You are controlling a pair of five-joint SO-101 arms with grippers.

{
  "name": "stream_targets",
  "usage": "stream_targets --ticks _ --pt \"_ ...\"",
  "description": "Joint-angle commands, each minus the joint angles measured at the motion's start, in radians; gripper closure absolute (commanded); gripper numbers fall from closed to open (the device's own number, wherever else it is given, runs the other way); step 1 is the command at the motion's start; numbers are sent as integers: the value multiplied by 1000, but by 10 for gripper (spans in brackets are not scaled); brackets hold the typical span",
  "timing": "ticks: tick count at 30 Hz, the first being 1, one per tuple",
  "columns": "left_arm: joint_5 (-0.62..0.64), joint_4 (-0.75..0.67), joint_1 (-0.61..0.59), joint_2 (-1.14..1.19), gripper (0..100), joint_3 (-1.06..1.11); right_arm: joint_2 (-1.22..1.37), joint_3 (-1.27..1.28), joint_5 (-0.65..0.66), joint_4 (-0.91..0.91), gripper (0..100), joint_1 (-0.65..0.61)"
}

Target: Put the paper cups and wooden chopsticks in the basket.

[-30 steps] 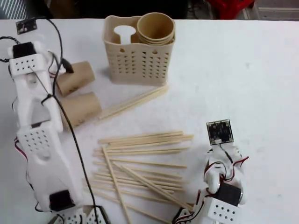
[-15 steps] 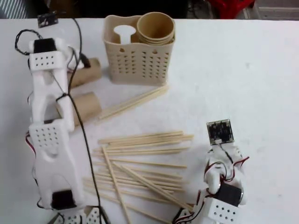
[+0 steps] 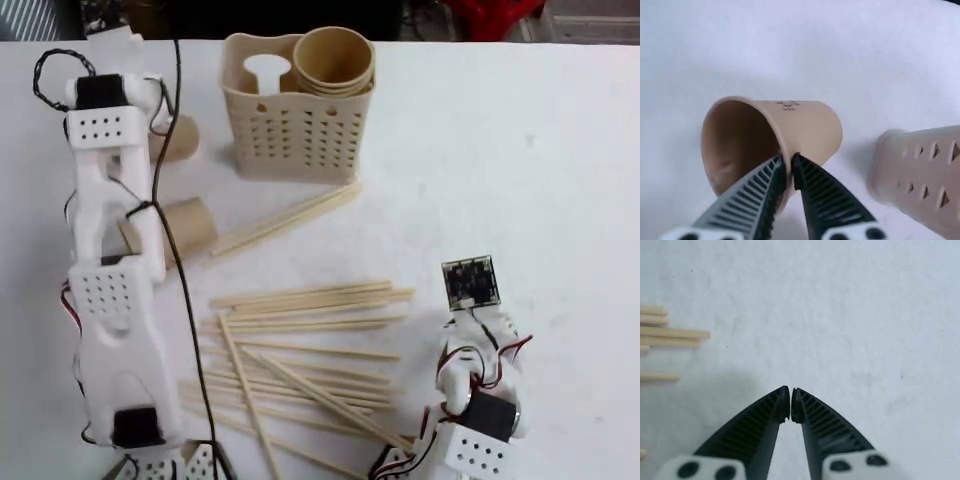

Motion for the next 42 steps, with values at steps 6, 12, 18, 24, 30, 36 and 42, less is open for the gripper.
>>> stream_targets --ticks 6,12,18,24,30,36,42 --pt "-115 58 -1 -73 979 -83 -10 6 5 7 974 7" --pt "-178 221 35 -191 979 -316 -10 6 5 7 974 7" --pt "-259 273 179 -352 979 -514 -10 6 5 7 974 7" --pt "-261 129 371 -481 978 -450 -10 6 5 7 974 7" --pt "-295 -26 518 -426 978 -442 -10 6 5 7 974 7" --pt "-404 -21 558 -271 978 -448 -10 6 5 7 974 7" --pt "-408 14 536 -199 977 -443 -10 6 5 7 974 7"
